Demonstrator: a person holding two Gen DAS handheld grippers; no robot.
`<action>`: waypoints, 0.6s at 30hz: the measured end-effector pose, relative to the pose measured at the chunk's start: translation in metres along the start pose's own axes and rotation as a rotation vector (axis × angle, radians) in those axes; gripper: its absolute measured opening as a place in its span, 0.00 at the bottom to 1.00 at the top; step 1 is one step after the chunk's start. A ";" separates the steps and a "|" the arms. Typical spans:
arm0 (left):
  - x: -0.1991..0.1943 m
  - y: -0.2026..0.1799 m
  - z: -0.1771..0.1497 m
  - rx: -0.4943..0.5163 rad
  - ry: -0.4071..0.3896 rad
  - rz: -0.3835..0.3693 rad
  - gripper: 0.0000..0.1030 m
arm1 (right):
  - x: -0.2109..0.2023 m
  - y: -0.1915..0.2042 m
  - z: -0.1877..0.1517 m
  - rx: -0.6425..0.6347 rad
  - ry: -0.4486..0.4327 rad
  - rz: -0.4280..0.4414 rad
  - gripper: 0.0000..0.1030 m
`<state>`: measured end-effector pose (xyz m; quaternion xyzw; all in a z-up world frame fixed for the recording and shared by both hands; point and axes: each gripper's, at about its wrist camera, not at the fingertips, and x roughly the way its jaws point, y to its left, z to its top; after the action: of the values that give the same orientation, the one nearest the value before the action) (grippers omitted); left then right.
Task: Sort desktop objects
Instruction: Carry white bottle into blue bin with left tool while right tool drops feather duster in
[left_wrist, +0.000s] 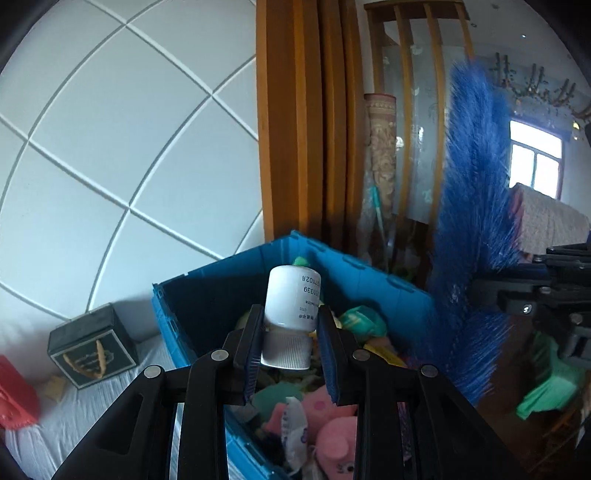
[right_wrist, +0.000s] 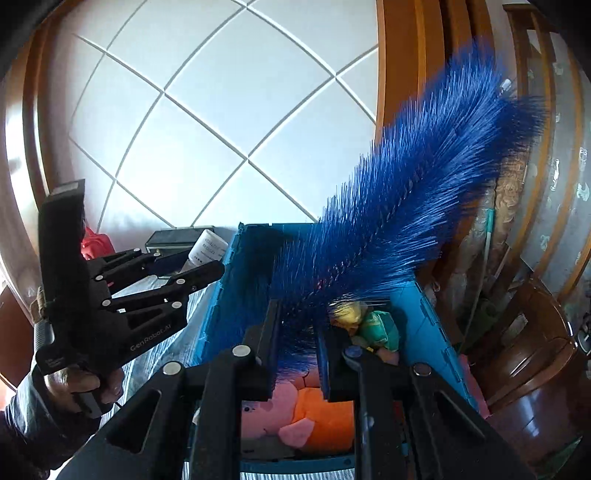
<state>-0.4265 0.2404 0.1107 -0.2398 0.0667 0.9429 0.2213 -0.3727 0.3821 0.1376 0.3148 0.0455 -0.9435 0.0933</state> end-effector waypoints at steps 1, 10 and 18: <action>0.007 -0.002 0.001 -0.006 0.009 0.008 0.27 | 0.011 -0.004 0.003 -0.005 0.022 -0.005 0.16; 0.043 0.004 0.007 -0.023 0.020 0.197 0.84 | 0.085 -0.034 0.021 0.042 0.136 -0.108 0.48; 0.003 0.007 -0.012 -0.039 -0.063 0.278 0.85 | 0.043 -0.028 -0.008 0.065 -0.039 -0.131 0.62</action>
<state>-0.4270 0.2320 0.0989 -0.2030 0.0740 0.9726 0.0857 -0.4074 0.4042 0.1060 0.2956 0.0335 -0.9545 0.0219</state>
